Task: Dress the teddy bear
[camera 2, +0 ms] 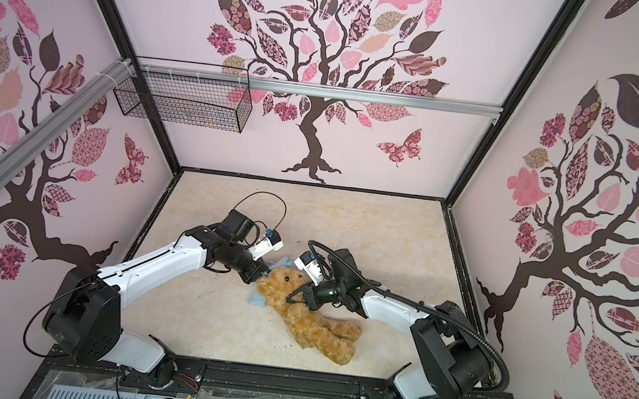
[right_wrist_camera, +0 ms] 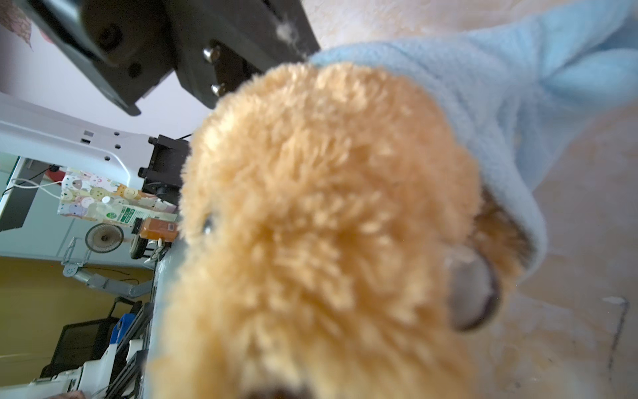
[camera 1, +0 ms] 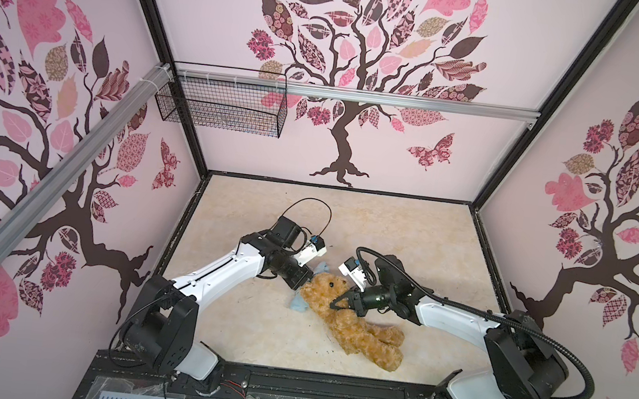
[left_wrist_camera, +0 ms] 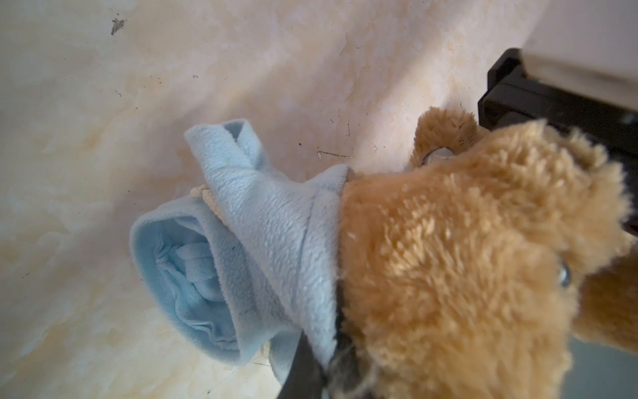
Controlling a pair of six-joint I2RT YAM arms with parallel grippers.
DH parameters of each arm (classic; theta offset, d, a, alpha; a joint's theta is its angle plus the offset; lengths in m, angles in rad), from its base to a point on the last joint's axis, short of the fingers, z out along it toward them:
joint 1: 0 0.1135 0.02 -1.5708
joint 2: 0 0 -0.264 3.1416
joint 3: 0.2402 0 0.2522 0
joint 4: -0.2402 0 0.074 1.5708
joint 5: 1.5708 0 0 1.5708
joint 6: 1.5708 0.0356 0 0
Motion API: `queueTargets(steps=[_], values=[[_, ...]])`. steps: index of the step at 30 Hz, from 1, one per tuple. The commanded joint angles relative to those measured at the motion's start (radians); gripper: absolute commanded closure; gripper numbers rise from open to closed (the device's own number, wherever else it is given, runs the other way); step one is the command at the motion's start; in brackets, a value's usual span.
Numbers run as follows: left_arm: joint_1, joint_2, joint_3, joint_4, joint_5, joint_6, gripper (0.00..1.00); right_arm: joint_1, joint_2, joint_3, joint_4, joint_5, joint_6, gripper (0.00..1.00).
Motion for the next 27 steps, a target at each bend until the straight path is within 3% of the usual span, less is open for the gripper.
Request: queueTargets(steps=[1,12,19,27], values=[[-0.005,-0.019,-0.021,0.008,0.027,0.010,1.00,-0.007,0.029,-0.008,0.022,0.079,0.037,1.00],[-0.026,0.011,-0.004,0.025,0.056,-0.078,1.00,0.040,0.098,0.012,-0.047,0.310,0.031,1.00],[-0.076,0.068,0.042,0.045,0.035,-0.210,0.97,0.103,0.088,-0.011,0.046,0.439,0.038,1.00],[-0.078,0.075,0.046,0.173,0.062,-0.408,0.90,0.154,0.068,-0.076,0.212,0.449,0.002,1.00]])
